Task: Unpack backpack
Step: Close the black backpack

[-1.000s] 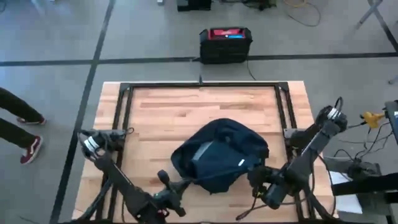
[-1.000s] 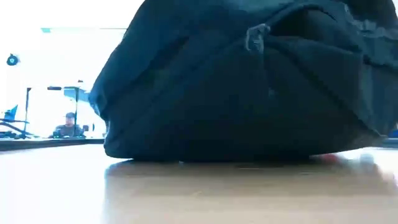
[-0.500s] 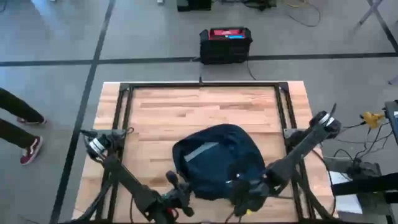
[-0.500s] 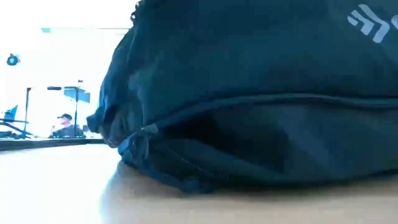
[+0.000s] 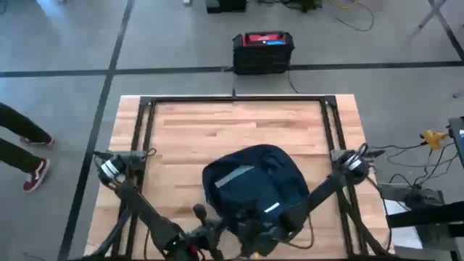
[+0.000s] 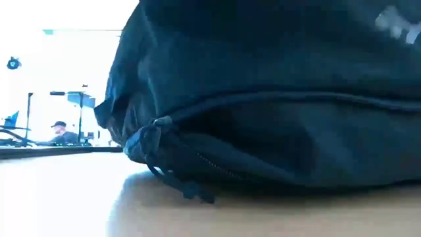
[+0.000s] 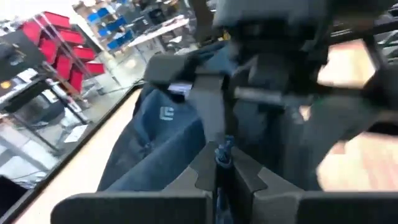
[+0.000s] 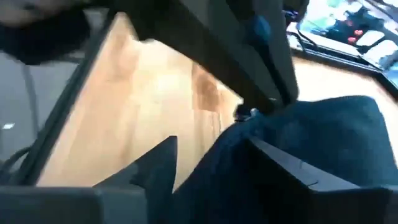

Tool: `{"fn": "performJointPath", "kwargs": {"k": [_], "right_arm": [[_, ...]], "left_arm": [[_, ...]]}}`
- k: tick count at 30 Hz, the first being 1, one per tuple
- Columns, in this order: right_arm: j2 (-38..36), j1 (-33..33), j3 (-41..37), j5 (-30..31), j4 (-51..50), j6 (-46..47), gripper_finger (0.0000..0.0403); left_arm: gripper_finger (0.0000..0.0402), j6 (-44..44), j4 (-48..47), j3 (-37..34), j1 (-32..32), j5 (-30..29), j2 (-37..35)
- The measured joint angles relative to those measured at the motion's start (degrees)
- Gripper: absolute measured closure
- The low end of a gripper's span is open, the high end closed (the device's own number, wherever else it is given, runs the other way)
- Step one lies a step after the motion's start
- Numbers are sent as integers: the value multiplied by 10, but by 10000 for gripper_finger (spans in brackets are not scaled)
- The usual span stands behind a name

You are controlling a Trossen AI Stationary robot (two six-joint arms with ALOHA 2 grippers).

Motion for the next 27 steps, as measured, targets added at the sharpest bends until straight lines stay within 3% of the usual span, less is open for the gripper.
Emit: {"fn": "performJointPath", "kwargs": {"k": [5, 6, 12, 21, 27], "right_arm": [[12, -4, 17, 6, -13, 8, 378], [11, -2, 19, 4, -21, 6, 388], [-21, 24, 19, -19, -75, 29, 400], [-90, 96, 18, -98, -201, 63, 402], [-136, 144, 18, -109, -406, 203, 402]], "left_arm": [[401, -6, -8, 0, -7, 0, -2], [401, -7, -11, 0, -9, 0, -3], [401, -60, -106, 0, -8, -15, -31], [401, -377, -447, -8, -8, -27, -67], [401, -533, -577, -33, -14, -7, -75]]}}
